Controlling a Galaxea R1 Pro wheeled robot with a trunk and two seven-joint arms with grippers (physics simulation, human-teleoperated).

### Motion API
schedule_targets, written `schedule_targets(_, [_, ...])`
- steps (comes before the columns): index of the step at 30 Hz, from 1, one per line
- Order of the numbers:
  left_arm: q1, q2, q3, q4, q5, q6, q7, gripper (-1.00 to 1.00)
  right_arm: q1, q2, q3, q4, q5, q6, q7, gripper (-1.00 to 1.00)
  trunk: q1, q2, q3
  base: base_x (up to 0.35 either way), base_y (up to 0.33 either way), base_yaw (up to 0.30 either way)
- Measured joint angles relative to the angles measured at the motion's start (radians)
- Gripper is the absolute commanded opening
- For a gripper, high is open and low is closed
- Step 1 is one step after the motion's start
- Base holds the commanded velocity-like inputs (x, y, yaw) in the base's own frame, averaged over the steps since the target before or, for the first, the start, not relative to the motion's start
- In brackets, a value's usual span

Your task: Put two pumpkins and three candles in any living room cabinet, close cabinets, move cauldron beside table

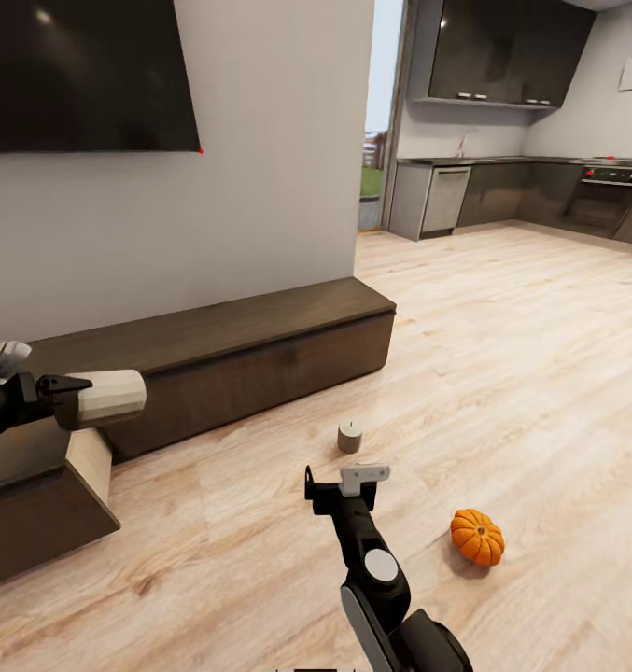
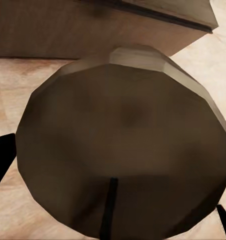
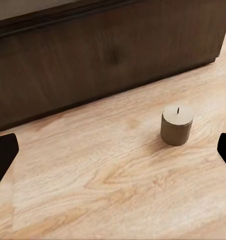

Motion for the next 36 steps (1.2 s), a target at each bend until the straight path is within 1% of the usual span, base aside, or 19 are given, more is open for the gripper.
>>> schedule_targets(2, [0.001, 0.000, 0.010, 0.011, 0.007, 0.000, 0.001, -1.00, -0.001, -0.011, 0.005, -0.011, -0.002, -0.011, -0.002, 1.00, 0.000, 0.000, 0.000, 0.000, 0.000, 0.000])
schedule_targets(5, [0.002, 0.000, 0.011, 0.028, 0.019, 0.000, 0.001, -1.00, -0.001, -0.028, 0.005, -0.025, -0.004, -0.028, -0.001, 1.00, 0.000, 0.000, 0.000, 0.000, 0.000, 0.000])
schedule_targets(9, [0.002, 0.000, 0.011, 0.048, 0.020, 0.000, 0.001, -1.00, -0.001, -0.029, 0.006, -0.029, -0.005, -0.051, -0.001, 1.00, 0.000, 0.000, 0.000, 0.000, 0.000, 0.000])
schedule_targets(19, [0.002, 0.000, 0.011, 0.049, 0.022, -0.001, 0.001, -1.00, -0.001, -0.029, 0.005, -0.034, -0.007, -0.107, -0.001, 1.00, 0.000, 0.000, 0.000, 0.000, 0.000, 0.000])
schedule_targets(23, [0.002, 0.000, 0.007, 0.049, 0.023, 0.000, 0.001, -1.00, -0.001, -0.031, 0.006, -0.033, -0.008, -0.122, -0.001, 1.00, 0.000, 0.000, 0.000, -0.135, -0.176, -0.040])
schedule_targets(24, [0.002, -0.003, 0.004, 0.049, 0.018, 0.002, 0.003, -1.00, -0.001, -0.031, 0.005, -0.033, -0.008, -0.123, 0.000, 1.00, 0.000, 0.000, 0.001, -0.214, -0.269, -0.160])
schedule_targets(25, [0.001, -0.004, 0.003, 0.049, 0.027, -0.001, 0.002, -1.00, -0.001, -0.031, 0.005, -0.033, -0.008, -0.123, 0.000, 1.00, 0.000, 0.000, 0.002, -0.213, -0.275, -0.150])
schedule_targets(26, [0.002, -0.005, 0.003, 0.048, 0.028, -0.001, 0.002, -1.00, -0.001, -0.031, 0.005, -0.033, -0.008, -0.123, 0.000, 1.00, 0.000, 0.000, 0.003, -0.210, -0.281, -0.102])
schedule_targets(30, [0.003, -0.028, -0.032, 0.048, 0.024, 0.001, 0.000, -1.00, -0.001, -0.031, 0.007, -0.033, -0.009, -0.123, 0.001, 1.00, 0.000, 0.000, 0.005, -0.204, -0.286, -0.037])
schedule_targets(31, [0.003, -0.038, -0.042, 0.047, 0.015, 0.002, 0.000, -1.00, -0.001, -0.031, 0.007, -0.032, -0.010, -0.123, 0.001, 1.00, 0.000, 0.000, 0.005, -0.152, -0.284, -0.009])
schedule_targets(34, [0.003, -0.053, -0.052, 0.047, -0.015, 0.003, -0.002, -1.00, -0.001, -0.030, 0.007, -0.032, -0.010, -0.123, 0.002, 1.00, 0.000, 0.000, 0.005, -0.083, -0.210, -0.005])
schedule_targets(36, [0.003, -0.072, -0.056, 0.047, -0.035, 0.004, -0.003, -1.00, -0.001, -0.030, 0.007, -0.031, -0.010, -0.123, 0.003, 1.00, 0.000, 0.000, 0.005, -0.026, -0.073, -0.002])
